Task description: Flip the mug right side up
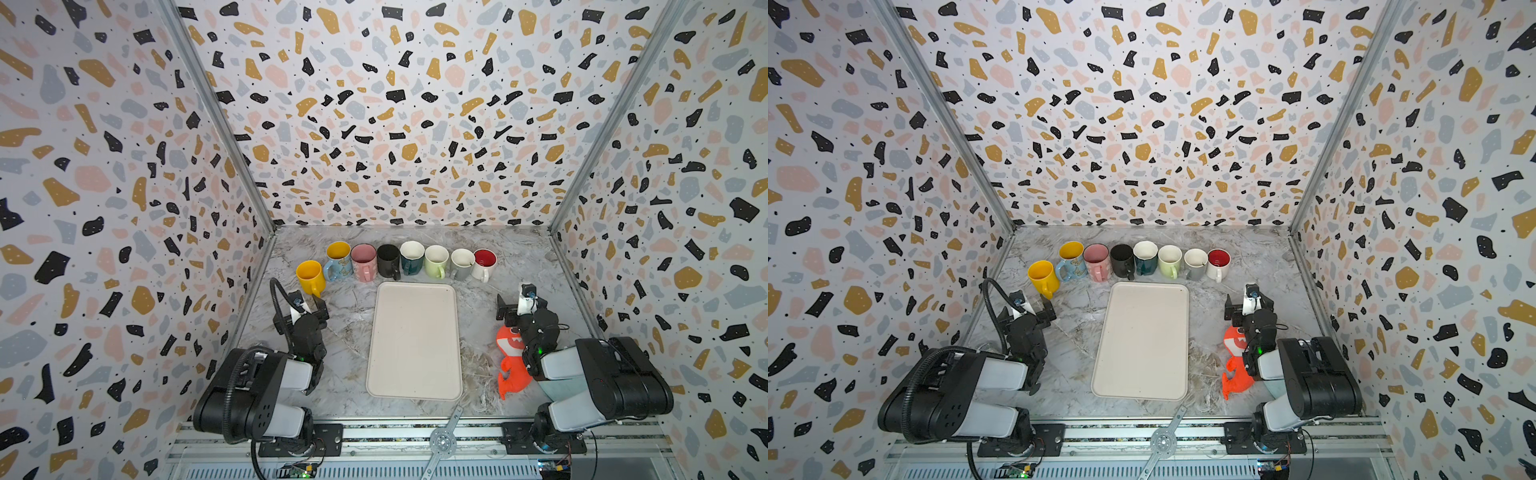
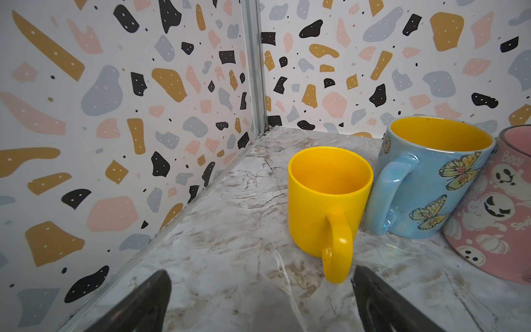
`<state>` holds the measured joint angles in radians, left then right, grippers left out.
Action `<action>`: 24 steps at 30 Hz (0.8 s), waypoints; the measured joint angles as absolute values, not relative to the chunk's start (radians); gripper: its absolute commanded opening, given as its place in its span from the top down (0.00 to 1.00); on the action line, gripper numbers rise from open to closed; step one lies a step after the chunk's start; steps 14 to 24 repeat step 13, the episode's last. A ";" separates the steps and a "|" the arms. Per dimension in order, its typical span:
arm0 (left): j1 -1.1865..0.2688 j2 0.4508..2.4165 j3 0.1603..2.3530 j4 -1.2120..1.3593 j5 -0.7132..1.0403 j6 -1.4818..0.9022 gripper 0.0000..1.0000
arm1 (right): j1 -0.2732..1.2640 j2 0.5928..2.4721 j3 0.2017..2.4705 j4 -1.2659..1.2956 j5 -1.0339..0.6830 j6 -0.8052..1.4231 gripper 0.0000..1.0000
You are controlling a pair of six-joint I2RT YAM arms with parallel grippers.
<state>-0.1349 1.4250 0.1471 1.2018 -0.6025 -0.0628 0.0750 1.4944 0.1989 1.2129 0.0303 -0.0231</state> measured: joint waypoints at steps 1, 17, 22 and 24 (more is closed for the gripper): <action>-0.135 1.425 0.147 1.202 -0.603 -0.063 0.00 | 0.075 1.494 0.199 1.213 0.030 -0.023 0.01; -0.135 1.425 0.147 1.198 -0.603 -0.063 0.00 | 0.075 1.494 0.199 1.213 0.029 -0.020 0.01; -0.135 1.425 0.147 1.198 -0.603 -0.063 0.00 | 0.075 1.494 0.199 1.213 0.029 -0.020 0.01; -0.135 1.425 0.147 1.198 -0.603 -0.063 0.00 | 0.075 1.494 0.199 1.213 0.029 -0.020 0.01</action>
